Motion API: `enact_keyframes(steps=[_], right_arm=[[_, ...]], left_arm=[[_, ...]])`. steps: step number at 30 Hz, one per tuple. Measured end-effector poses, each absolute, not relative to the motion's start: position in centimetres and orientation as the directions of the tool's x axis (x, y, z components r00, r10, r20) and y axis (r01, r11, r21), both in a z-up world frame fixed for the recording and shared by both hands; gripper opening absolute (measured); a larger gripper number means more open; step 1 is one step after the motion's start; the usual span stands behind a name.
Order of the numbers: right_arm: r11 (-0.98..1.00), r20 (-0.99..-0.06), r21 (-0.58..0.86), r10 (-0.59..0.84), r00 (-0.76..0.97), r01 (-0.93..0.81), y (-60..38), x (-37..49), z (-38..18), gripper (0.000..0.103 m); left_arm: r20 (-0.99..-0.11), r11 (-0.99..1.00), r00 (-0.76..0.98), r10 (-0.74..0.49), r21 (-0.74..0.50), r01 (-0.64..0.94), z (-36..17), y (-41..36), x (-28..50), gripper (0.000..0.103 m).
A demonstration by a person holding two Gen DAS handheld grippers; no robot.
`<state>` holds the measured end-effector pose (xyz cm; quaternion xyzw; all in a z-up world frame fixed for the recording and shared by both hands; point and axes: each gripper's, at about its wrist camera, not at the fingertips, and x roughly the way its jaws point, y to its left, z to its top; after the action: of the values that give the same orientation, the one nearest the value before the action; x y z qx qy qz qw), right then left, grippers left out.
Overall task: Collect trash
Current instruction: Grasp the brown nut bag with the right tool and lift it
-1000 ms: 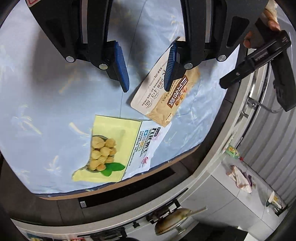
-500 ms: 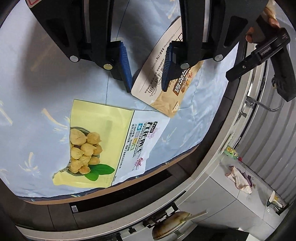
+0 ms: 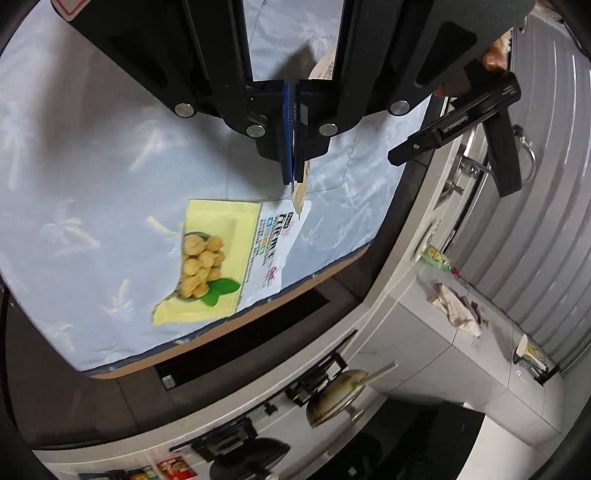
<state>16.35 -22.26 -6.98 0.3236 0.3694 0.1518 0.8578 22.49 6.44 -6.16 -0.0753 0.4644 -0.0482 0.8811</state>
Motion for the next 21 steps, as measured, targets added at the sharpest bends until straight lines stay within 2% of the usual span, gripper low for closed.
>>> enact_keyframes(steps=[4,9,14,21], right_arm=[[0.773,-0.517,0.633,0.384,0.765,0.039,-26.8,12.0,-3.3,0.002],[0.790,-0.506,0.603,0.268,0.820,0.114,-31.5,7.8,-0.9,0.002],[0.782,-0.496,0.601,0.204,0.844,0.164,-34.4,6.0,-0.6,0.002],[0.758,-0.485,0.627,0.198,0.852,0.181,-36.0,5.4,-1.7,0.002]], left_arm=[[-0.809,0.975,0.549,-0.212,-0.210,0.067,-6.0,3.7,22.9,0.091],[-0.801,0.926,0.470,-0.371,-0.358,0.121,-7.1,-0.4,23.6,0.094],[-0.778,0.864,0.390,-0.492,-0.491,0.111,-9.5,-4.2,24.4,0.094],[-0.745,0.833,0.428,-0.512,-0.551,0.037,-11.6,-6.2,25.9,0.093]])
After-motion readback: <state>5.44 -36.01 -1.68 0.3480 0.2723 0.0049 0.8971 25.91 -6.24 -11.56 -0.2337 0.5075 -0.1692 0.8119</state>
